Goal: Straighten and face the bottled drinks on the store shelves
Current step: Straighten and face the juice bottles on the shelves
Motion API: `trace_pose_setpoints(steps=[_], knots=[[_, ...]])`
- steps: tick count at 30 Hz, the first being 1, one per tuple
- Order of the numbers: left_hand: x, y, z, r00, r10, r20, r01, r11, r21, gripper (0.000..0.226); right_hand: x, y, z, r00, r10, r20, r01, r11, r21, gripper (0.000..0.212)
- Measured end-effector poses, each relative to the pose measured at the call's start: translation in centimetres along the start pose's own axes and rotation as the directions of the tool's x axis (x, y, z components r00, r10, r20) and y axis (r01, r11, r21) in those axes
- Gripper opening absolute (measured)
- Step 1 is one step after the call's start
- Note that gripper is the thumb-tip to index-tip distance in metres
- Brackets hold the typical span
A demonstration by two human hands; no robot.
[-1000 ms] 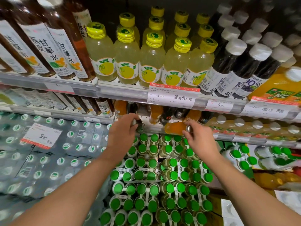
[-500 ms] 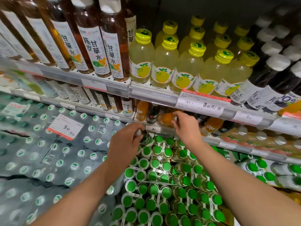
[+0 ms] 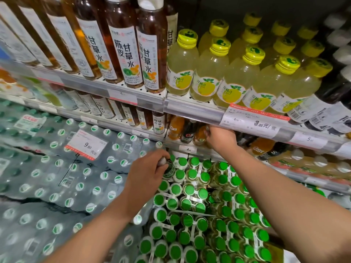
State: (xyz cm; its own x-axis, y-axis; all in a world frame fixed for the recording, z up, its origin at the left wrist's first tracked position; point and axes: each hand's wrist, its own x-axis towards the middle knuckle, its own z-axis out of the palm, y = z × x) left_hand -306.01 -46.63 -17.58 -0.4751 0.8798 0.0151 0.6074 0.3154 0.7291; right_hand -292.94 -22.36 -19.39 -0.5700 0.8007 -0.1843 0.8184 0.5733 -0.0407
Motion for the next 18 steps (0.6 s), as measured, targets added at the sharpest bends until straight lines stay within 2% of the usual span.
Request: trace_pose_setpoints(steps=[3, 6, 8, 12, 16, 18], knots=[[-0.3, 0.2, -0.1, 1.0, -0.014, 0.006, 0.014, 1.0, -0.019, 0.02, 0.7, -0.1, -0.2, 0.997, 0.04, 0.066, -0.04, 0.999, -0.009, 0.033], [-0.4, 0.4, 0.0, 1.0, -0.017, 0.022, 0.018, 1.0, -0.016, 0.02, 1.3, 0.1, -0.2, 0.975, 0.076, 0.207, -0.084, 0.996, 0.033, 0.038], [-0.4, 0.5, 0.0, 1.0, -0.014, 0.022, 0.014, 1.0, -0.002, 0.02, 1.2, 0.4, -0.3, 0.972, 0.069, 0.223, -0.085, 0.995, 0.061, 0.042], [-0.3, 0.6, 0.2, 0.999, -0.013, 0.034, 0.012, 0.999, 0.031, 0.02, -0.1, 0.9, -0.1, 0.991, 0.026, 0.135, -0.041, 0.992, 0.115, 0.047], [-0.1, 0.8, 0.6, 0.999, -0.007, 0.046, 0.004, 0.998, 0.062, 0.017, -2.6, 1.3, 0.2, 1.0, 0.011, -0.022, -0.005, 0.968, 0.251, 0.034], [0.1, 1.1, 0.8, 0.999, -0.014, 0.051, 0.01, 0.998, 0.065, 0.016, -5.0, 1.3, 0.5, 0.994, -0.015, -0.107, 0.052, 0.933, 0.355, 0.043]])
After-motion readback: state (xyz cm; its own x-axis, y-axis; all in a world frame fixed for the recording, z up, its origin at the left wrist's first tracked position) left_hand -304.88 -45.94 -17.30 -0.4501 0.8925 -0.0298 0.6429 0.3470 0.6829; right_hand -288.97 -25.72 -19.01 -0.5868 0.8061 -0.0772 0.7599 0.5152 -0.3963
